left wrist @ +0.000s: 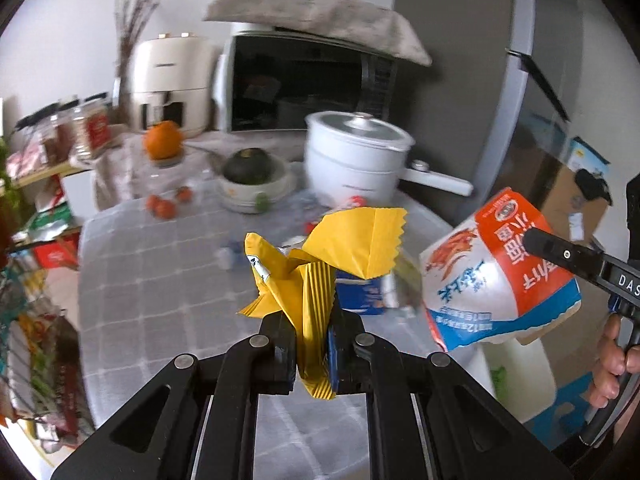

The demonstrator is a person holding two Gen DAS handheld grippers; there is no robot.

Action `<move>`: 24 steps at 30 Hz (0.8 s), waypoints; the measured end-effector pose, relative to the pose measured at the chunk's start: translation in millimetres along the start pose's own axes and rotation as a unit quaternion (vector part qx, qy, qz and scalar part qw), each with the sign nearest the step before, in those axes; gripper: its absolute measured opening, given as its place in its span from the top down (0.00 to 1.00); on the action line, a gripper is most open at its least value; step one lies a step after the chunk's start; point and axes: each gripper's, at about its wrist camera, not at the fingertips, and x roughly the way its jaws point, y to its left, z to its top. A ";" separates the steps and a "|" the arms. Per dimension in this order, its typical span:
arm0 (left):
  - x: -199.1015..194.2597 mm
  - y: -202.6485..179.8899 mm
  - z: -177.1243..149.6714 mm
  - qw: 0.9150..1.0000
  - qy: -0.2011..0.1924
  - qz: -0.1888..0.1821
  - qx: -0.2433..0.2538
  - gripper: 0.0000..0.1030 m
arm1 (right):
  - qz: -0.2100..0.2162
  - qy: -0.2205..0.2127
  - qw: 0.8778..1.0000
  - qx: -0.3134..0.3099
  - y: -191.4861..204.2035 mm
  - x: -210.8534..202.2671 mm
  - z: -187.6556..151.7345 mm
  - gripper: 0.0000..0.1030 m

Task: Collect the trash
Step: 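Carry the yellow wrapper and milk carton to the white bin and release both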

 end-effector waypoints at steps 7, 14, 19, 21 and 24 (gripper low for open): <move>17.5 -72.3 -5.8 0.997 0.023 -0.073 0.026 0.88 | -0.082 0.001 0.996 0.018 -52.2 -62.3 -12.2 0.99; 41.8 -150.0 -28.7 0.987 0.063 -0.126 0.081 0.88 | -0.192 0.042 0.980 0.041 -114.8 -102.9 -41.3 0.99; 56.9 -182.3 -49.2 0.979 0.093 -0.149 0.100 0.88 | -0.259 0.110 0.957 0.067 -160.3 -104.6 -65.8 0.98; 63.0 -193.6 -56.1 0.976 0.102 -0.154 0.112 0.88 | -0.272 0.140 0.948 0.087 -176.0 -99.7 -75.6 0.98; 69.0 -209.2 -64.8 0.973 0.113 -0.160 0.125 0.88 | -0.280 0.185 0.935 0.114 -195.1 -90.0 -90.8 0.98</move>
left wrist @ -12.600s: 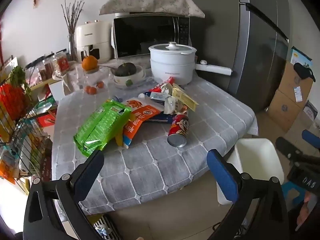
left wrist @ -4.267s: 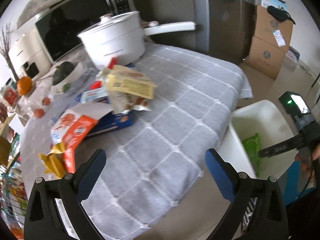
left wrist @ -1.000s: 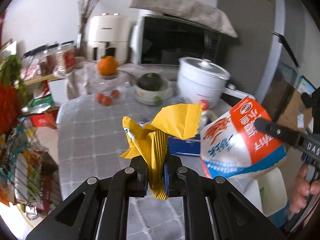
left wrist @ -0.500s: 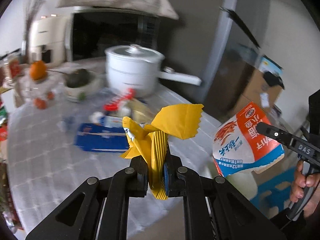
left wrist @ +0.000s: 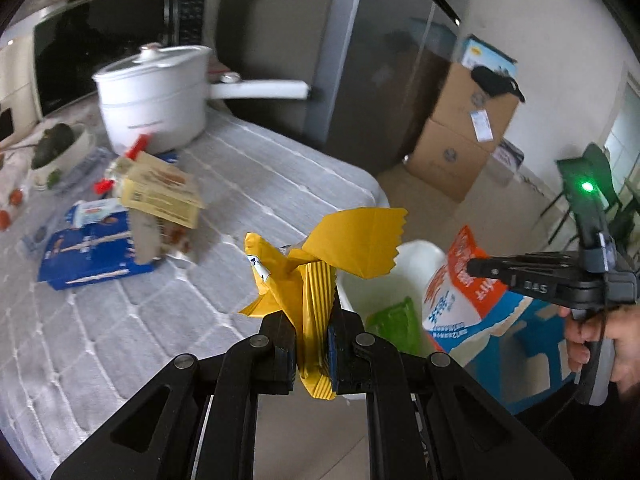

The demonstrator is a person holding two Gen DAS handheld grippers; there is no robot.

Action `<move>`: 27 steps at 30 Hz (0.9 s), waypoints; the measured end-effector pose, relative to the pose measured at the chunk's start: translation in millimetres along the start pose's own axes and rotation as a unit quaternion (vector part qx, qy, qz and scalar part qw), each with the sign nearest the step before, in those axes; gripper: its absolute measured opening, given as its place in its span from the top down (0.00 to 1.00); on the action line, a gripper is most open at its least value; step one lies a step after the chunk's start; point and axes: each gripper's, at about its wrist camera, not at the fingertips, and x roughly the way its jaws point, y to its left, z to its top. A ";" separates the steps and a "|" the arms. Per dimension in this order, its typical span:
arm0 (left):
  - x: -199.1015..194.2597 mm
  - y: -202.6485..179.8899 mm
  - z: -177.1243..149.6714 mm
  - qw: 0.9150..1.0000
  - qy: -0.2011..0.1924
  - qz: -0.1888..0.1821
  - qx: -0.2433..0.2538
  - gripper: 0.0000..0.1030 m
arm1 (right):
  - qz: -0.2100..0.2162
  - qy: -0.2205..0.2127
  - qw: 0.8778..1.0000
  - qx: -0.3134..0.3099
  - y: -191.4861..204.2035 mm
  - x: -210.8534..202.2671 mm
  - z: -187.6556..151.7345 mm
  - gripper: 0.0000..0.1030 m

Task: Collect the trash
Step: 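Carry the yellow wrapper and milk carton to the white bin and release both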

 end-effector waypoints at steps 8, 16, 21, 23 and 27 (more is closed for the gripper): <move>29.3 -29.3 0.1 0.999 0.019 -0.031 0.023 0.88 | -0.007 0.050 0.998 0.025 -20.8 16.4 -7.5 0.66; 71.2 -65.7 -0.6 0.995 0.049 -0.071 0.043 0.88 | -0.038 0.014 0.999 0.023 -32.6 -10.5 -7.9 0.33; 103.8 -81.4 -1.7 0.993 0.073 -0.089 0.037 0.88 | -0.061 0.010 0.997 0.047 -52.0 -16.5 -8.5 0.32; 111.6 -86.3 -1.8 0.992 0.076 -0.091 0.039 0.88 | -0.067 0.007 0.996 0.055 -59.9 -18.1 -8.7 0.31; 123.0 -93.5 -0.6 0.991 0.074 -0.105 0.042 0.82 | -0.071 0.004 0.995 0.066 -70.4 -20.3 -8.8 0.29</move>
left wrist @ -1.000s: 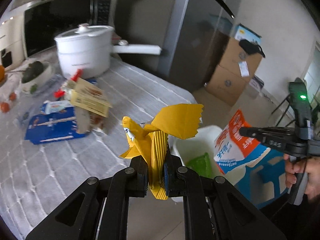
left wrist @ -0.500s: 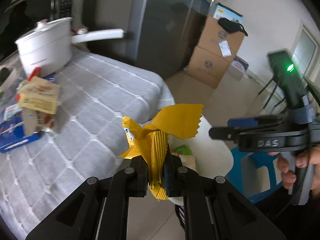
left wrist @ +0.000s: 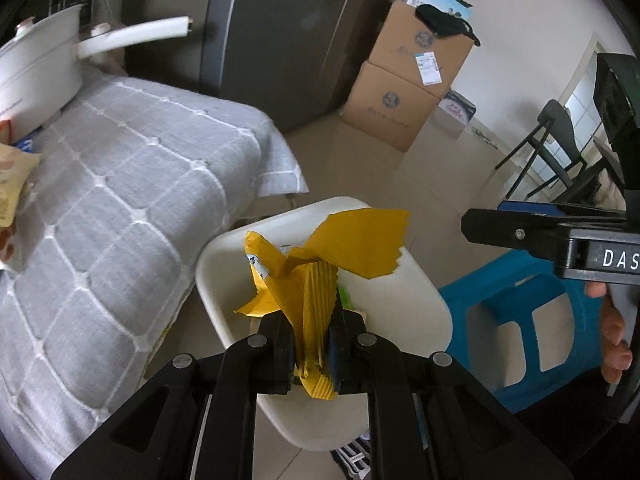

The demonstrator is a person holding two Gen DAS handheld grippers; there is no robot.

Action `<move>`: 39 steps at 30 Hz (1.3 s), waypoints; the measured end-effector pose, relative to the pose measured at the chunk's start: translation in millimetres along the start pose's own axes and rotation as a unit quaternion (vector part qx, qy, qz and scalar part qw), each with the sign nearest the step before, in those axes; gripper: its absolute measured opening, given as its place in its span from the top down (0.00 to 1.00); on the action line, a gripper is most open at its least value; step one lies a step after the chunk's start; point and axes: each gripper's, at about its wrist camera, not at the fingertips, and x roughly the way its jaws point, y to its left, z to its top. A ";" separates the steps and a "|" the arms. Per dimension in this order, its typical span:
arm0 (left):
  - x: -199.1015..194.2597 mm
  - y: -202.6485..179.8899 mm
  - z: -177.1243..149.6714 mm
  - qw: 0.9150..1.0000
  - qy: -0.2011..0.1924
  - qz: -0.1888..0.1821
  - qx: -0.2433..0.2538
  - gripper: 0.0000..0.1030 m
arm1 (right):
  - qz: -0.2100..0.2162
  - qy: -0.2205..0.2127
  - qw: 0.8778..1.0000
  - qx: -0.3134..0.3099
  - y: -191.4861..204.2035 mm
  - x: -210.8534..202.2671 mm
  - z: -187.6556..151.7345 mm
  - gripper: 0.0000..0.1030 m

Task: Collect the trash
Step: 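Carry the yellow wrapper and milk carton to the white bin and release both, then grasp the cream snack wrapper with the right tool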

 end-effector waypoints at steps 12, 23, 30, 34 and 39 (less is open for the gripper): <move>-23.8 22.1 0.8 0.997 -0.006 0.074 -0.003 0.26 | 0.002 -0.012 1.000 0.009 1.5 -4.3 8.5 0.27; -80.9 89.0 -7.9 0.989 -0.030 0.139 -0.048 0.25 | 0.018 -0.018 1.000 -0.018 42.8 -1.4 16.8 0.25; -119.1 137.5 -12.1 0.978 -0.045 0.186 -0.087 0.25 | 0.033 -0.021 0.998 -0.041 78.7 0.4 22.7 0.23; -144.5 168.8 -14.8 0.968 -0.057 0.220 -0.108 0.25 | 0.044 -0.025 0.997 -0.061 104.7 0.1 27.5 0.23; -174.9 215.2 -19.8 0.948 -0.064 0.269 -0.155 0.17 | 0.053 -0.032 0.994 -0.085 138.8 0.5 34.2 0.22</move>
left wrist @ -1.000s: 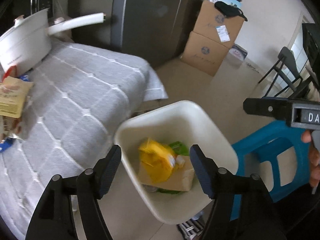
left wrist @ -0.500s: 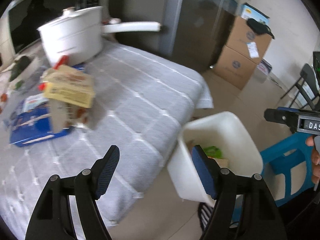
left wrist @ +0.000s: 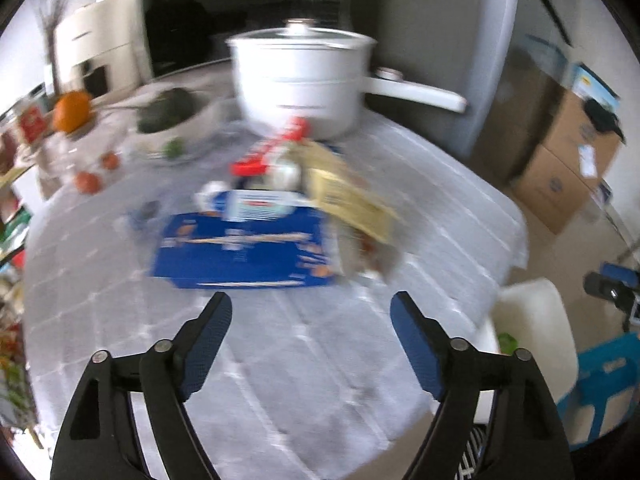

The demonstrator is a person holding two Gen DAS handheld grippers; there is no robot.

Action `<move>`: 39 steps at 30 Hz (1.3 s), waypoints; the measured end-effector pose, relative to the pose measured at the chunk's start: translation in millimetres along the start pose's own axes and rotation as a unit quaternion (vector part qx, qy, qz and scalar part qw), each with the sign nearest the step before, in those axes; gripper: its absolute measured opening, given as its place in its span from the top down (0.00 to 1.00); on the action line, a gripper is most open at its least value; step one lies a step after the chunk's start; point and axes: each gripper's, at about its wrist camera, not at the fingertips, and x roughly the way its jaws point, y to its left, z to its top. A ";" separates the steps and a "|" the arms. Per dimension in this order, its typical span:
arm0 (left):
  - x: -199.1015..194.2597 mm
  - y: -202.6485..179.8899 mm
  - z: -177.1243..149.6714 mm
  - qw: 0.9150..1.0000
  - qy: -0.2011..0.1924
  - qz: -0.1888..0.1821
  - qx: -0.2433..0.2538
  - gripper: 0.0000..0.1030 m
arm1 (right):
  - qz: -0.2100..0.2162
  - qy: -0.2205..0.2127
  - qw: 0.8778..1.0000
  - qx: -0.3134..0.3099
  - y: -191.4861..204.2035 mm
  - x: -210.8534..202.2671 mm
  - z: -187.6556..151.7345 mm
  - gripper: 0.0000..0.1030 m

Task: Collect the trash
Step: 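Grasp the cream snack wrapper with the right tool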

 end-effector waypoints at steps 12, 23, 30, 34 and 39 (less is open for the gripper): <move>18.5 91.1 5.8 0.996 0.027 0.030 -0.083 0.15 | 0.062 -0.004 0.997 -0.035 101.9 37.6 55.8 0.21; 28.7 109.7 19.4 0.993 0.023 0.009 -0.116 0.15 | 0.121 -0.021 0.992 -0.038 193.0 101.9 95.0 0.21; 37.2 103.5 24.2 0.995 0.024 0.011 -0.091 0.15 | 0.125 0.000 0.992 0.012 186.8 141.4 106.3 0.25; 41.5 104.6 23.8 0.996 0.024 0.010 -0.088 0.15 | 0.145 0.034 0.988 0.027 170.3 154.0 100.3 0.55; 46.9 105.5 23.9 0.994 0.026 -0.008 -0.104 0.15 | 0.165 0.043 0.984 0.059 136.7 146.4 98.6 0.72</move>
